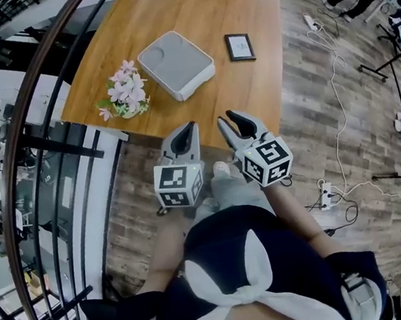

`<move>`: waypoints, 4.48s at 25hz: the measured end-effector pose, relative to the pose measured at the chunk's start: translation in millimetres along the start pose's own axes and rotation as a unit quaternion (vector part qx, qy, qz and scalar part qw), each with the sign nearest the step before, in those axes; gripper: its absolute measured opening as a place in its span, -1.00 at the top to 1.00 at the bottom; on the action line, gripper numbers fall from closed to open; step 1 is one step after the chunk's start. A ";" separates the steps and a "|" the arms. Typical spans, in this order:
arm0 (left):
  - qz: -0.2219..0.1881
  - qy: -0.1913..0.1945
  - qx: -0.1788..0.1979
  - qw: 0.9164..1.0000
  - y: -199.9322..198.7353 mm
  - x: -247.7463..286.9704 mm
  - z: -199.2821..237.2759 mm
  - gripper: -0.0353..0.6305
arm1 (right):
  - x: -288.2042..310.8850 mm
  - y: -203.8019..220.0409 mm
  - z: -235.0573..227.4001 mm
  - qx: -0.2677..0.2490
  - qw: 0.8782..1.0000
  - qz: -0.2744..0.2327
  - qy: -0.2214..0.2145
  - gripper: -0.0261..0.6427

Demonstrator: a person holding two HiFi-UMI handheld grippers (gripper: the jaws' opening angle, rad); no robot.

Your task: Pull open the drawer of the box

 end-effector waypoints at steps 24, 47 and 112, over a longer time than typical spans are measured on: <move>0.011 -0.039 -0.010 0.999 -34.6 89.6 59.8 0.84 | 94.2 -25.2 -81.3 0.081 0.994 0.033 -0.071 0.38; 0.034 -0.080 -0.053 0.995 -28.8 120.3 95.6 0.84 | 164.4 -1.8 -124.0 0.175 0.973 0.096 -0.118 0.37; 0.109 -0.090 -0.102 0.985 19.3 165.4 130.6 0.84 | 277.2 81.4 -165.5 0.468 0.833 0.121 -0.269 0.43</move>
Point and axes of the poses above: the fingertips, and each gripper's own axes: x forward along the fingers, z to its left, y out of its underside, the point moved 6 cm from there along -x, backward along the fingers, and after that the axes turned 13 degrees about z, right-handed, at the moved point
